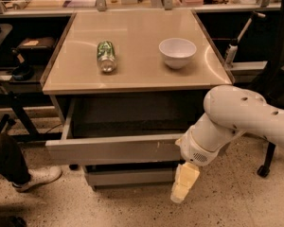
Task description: Close top drawer
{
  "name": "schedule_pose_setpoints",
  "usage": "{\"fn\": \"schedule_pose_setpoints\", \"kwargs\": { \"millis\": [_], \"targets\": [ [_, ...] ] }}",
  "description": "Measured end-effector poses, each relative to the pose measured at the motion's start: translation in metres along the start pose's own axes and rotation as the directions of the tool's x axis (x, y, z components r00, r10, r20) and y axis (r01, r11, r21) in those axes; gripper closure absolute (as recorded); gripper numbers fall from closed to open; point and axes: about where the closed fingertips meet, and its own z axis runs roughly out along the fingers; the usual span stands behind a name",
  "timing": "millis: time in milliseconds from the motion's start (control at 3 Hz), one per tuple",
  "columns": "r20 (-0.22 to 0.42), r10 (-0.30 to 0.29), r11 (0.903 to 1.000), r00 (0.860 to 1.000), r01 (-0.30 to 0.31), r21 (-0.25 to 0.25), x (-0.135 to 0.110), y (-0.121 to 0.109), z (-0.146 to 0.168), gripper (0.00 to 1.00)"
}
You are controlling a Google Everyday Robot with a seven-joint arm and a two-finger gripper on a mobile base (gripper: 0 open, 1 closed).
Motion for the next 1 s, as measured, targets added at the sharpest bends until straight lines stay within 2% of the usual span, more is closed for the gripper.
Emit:
{"fn": "schedule_pose_setpoints", "kwargs": {
  "millis": [333, 667, 1000],
  "targets": [
    [0.000, 0.000, 1.0000, 1.000, 0.000, 0.000, 0.0000, 0.0000, 0.0000, 0.00],
    [0.000, 0.000, 1.0000, 1.000, 0.000, 0.000, 0.0000, 0.0000, 0.0000, 0.19],
    [0.000, 0.000, 1.0000, 1.000, 0.000, 0.000, 0.0000, 0.0000, 0.0000, 0.42]
  ]
}}
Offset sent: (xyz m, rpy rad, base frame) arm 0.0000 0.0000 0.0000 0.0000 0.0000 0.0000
